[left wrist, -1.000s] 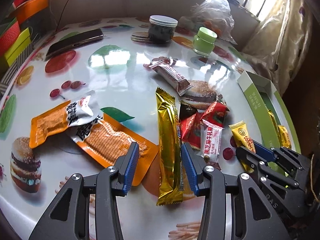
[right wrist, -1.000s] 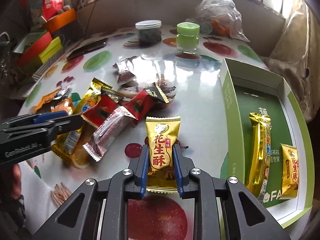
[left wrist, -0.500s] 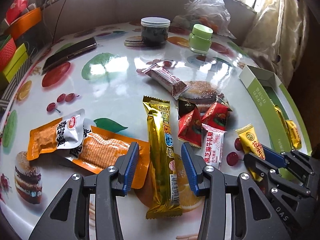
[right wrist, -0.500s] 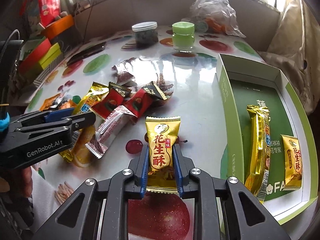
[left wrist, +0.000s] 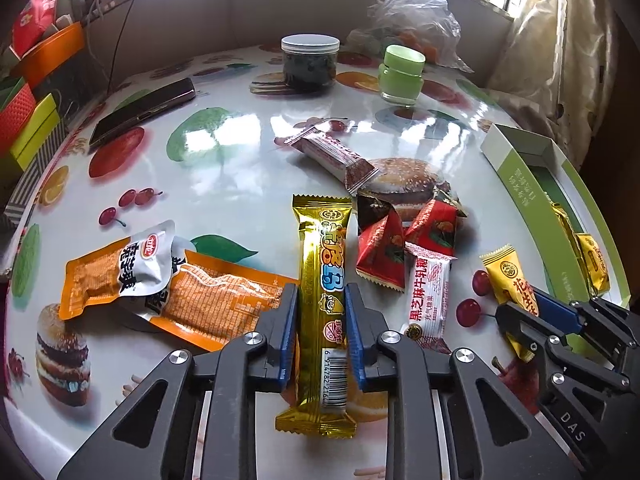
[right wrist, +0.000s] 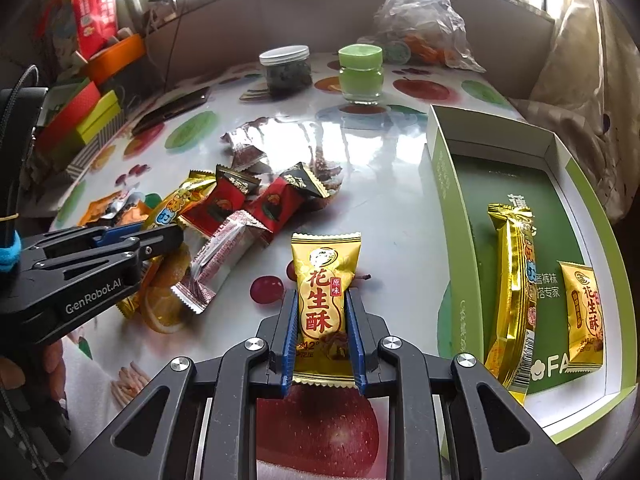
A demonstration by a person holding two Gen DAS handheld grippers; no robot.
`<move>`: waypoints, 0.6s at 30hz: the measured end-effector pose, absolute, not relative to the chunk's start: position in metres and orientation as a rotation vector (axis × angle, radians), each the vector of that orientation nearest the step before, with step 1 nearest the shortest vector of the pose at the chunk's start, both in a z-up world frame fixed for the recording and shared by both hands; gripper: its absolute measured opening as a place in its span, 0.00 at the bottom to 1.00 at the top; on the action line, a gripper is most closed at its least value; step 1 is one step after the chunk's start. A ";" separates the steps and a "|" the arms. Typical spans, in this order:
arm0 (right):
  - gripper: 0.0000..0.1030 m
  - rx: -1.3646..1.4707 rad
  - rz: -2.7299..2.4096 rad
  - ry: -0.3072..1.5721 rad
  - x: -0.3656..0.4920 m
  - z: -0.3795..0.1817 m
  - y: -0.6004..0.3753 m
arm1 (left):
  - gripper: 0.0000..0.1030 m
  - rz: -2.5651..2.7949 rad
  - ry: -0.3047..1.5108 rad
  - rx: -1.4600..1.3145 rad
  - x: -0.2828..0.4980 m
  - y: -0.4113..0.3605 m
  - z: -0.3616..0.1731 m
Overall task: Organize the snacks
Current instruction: 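Lift both held snacks and carry them toward the green box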
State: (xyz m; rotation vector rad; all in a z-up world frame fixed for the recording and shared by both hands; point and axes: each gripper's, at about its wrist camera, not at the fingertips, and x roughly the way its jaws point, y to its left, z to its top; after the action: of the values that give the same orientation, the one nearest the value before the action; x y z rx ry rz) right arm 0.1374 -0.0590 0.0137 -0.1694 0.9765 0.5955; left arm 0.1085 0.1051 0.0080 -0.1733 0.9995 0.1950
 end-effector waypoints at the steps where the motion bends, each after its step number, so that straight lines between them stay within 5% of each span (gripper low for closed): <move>1: 0.21 -0.167 0.595 0.972 0.137 0.015 -0.060 | 0.23 0.195 0.999 -0.176 0.108 0.105 0.008; 18: 0.21 -0.153 0.600 0.943 0.129 0.028 -0.063 | 0.23 0.190 0.936 -0.192 0.092 0.107 0.035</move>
State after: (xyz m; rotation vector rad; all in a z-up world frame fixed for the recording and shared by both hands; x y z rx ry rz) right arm 0.1286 -0.0625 0.0283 -0.1525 0.9431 0.5999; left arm 0.0917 0.1073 0.0346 -0.1922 0.9363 0.1896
